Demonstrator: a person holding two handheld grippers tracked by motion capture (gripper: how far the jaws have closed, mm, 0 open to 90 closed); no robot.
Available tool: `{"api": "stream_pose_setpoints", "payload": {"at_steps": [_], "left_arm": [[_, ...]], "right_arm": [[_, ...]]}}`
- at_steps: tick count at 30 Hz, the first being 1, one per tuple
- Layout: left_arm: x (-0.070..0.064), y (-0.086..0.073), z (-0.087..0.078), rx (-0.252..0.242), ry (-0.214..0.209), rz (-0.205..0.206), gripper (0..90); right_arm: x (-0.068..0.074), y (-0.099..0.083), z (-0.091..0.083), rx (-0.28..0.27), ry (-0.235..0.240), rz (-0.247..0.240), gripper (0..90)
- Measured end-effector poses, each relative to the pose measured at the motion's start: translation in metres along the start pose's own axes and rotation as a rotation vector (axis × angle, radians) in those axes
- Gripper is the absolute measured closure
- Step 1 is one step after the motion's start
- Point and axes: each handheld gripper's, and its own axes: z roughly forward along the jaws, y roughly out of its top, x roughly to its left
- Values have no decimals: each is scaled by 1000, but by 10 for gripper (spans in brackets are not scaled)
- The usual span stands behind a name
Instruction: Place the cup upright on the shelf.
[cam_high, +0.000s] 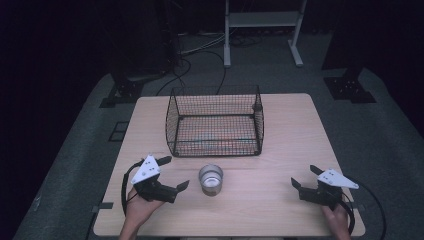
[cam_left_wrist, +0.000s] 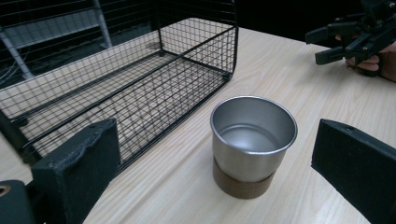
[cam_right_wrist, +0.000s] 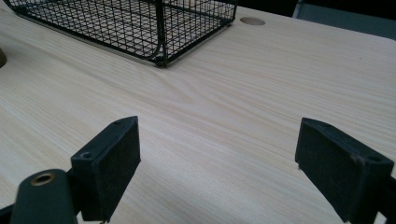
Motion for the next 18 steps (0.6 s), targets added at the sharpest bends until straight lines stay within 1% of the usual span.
{"api": "stream_pose_setpoints", "payload": {"at_steps": [2, 3, 6, 11, 12, 13, 14, 15, 18], "left_arm": [[-2, 3, 5, 12, -18, 6, 3], [-2, 3, 5, 12, -18, 6, 3], [-4, 6, 10, 25, -36, 15, 3], [-8, 9, 17, 50, -54, 33, 3], [-10, 10, 21, 55, -55, 43, 3], [-10, 10, 21, 55, -55, 43, 3], [-11, 10, 25, 67, -68, 47, 3], [-11, 10, 25, 67, -68, 47, 3], [-12, 10, 33, 91, -81, 52, 3]], "right_arm": [[0, 0, 0, 0, 1, 1, 134], [0, 0, 0, 0, 1, 1, 134], [0, 0, 0, 0, 2, 0, 134], [0, 0, 0, 2, 3, -3, 134], [0, 0, 0, 1, 4, -3, 134], [0, 0, 0, 1, 4, -3, 134], [0, 0, 0, 1, 4, -4, 134], [0, 0, 0, 1, 4, -4, 134], [0, 0, 0, 0, 5, -1, 134]]}}
